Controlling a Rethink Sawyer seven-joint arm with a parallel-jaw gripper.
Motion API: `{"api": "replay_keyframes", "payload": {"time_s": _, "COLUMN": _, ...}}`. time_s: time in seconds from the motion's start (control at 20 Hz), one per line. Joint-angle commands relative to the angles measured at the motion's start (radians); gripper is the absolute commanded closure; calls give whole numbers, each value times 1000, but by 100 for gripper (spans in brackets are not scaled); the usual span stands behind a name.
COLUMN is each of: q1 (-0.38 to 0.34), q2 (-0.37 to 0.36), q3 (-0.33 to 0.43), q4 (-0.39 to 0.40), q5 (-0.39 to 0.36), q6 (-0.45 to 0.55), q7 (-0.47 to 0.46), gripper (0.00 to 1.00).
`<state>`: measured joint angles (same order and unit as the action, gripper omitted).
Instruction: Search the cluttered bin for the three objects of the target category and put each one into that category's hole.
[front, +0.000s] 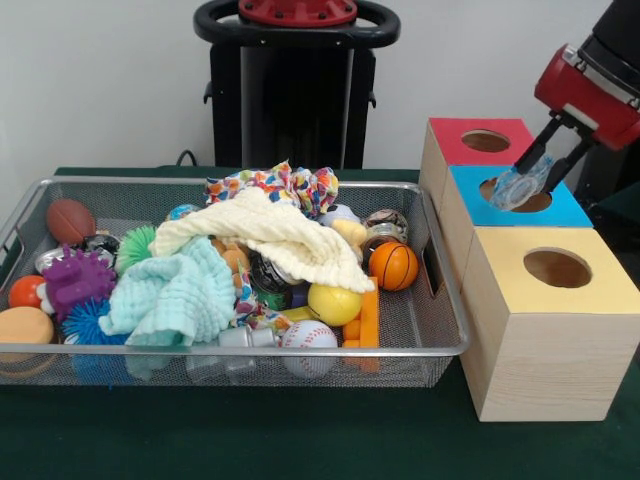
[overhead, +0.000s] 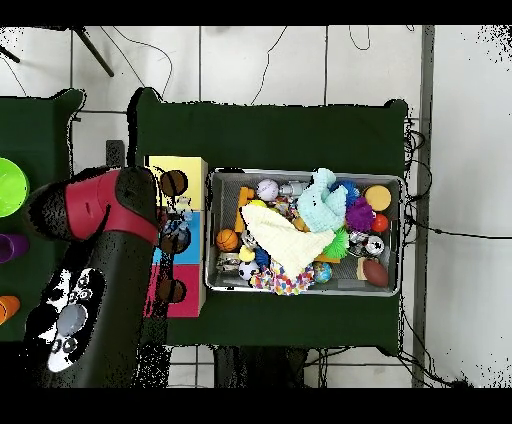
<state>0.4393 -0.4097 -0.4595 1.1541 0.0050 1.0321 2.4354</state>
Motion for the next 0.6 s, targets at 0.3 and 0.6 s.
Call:
{"api": "replay_keyframes", "payload": {"time_s": 0.3, "q1": 3, "q2": 38, "q3": 37, "q4": 135, "q5": 52, "q6": -100, "q7": 285, "gripper": 100}}
{"api": "replay_keyframes", "payload": {"time_s": 0.6, "q1": 12, "q2": 42, "q3": 27, "q4": 138, "q5": 64, "q6": -99, "q7": 284, "gripper": 100}}
